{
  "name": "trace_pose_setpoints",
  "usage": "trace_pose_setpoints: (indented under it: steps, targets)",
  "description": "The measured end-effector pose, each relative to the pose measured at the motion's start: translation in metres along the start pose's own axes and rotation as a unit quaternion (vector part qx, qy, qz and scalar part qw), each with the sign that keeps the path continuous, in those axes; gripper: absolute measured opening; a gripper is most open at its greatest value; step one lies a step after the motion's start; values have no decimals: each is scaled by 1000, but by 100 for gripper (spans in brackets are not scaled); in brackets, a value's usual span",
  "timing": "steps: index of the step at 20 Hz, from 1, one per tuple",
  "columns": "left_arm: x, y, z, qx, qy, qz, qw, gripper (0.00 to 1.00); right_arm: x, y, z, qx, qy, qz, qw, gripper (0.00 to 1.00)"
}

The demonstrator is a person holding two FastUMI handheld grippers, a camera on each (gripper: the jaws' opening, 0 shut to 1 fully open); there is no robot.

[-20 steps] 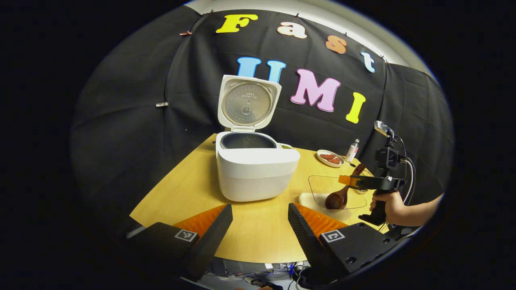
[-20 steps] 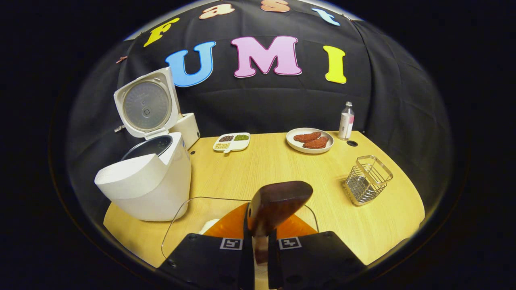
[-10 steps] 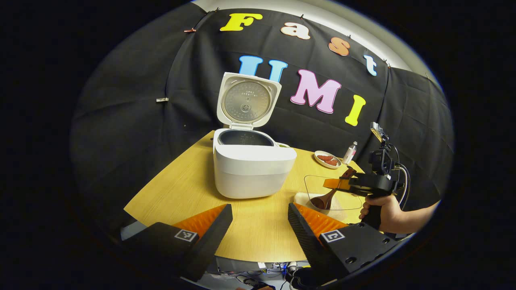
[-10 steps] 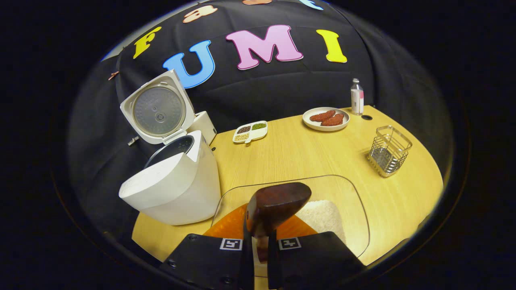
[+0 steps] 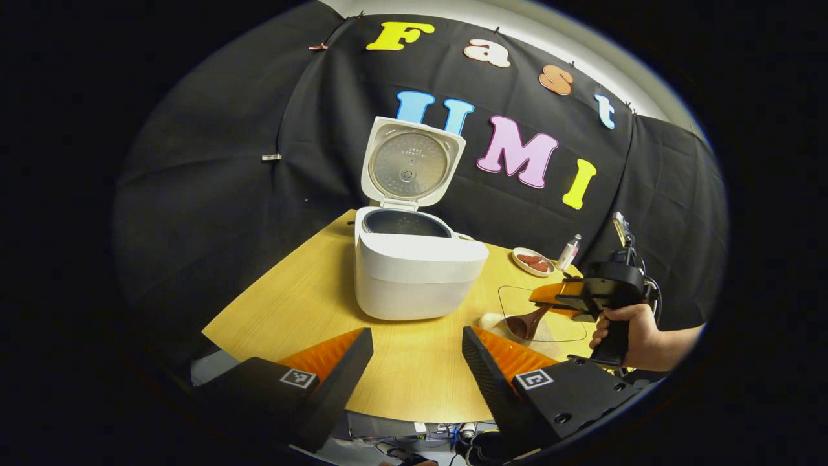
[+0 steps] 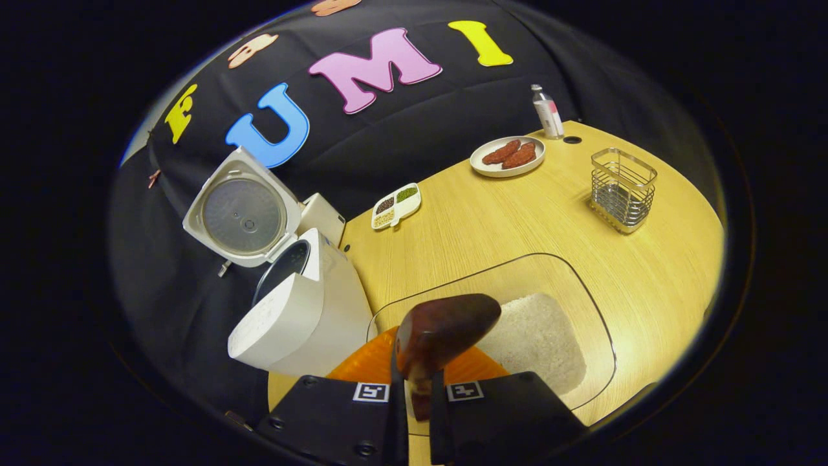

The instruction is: Close the left gripper, press the button to open the rice cooker; take a wooden spoon from the chopstick holder with the right hand, scoop a spoonful of rice and pour it into the rice cooker, then put the wooden spoon back into the chopstick holder.

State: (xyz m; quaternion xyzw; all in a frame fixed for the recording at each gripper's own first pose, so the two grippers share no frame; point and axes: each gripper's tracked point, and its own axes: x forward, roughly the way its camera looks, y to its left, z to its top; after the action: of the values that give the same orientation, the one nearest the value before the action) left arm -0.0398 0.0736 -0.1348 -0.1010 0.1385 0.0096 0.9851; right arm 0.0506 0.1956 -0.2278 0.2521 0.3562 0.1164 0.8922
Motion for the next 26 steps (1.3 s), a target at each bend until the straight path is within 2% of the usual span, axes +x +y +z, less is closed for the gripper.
trace_pose_setpoints:
  steps: [3,7,12,16,20,24,26]
  targets:
    - [4,-1,7,12,-3,1,1000,96,-11,-19,18,26,-19,-14,999,18]
    - [10,-13,18,21,-12,-13,1000,95,-29,-45,46,108,-40,-25,993,17]
    - [18,-26,22,41,-13,-34,999,96,-47,-51,78,165,-63,-25,984,17]
    - [22,-30,23,33,-13,-42,998,96,-56,-25,117,204,-86,2,975,17]
    - [24,-26,23,31,-17,-42,999,96,-61,11,160,217,-104,33,970,17]
    - [22,-12,19,16,-18,-27,999,96,-63,50,200,211,-127,64,967,17]
    - [23,4,15,6,-9,-5,1000,96,-56,69,213,209,-126,76,967,17]
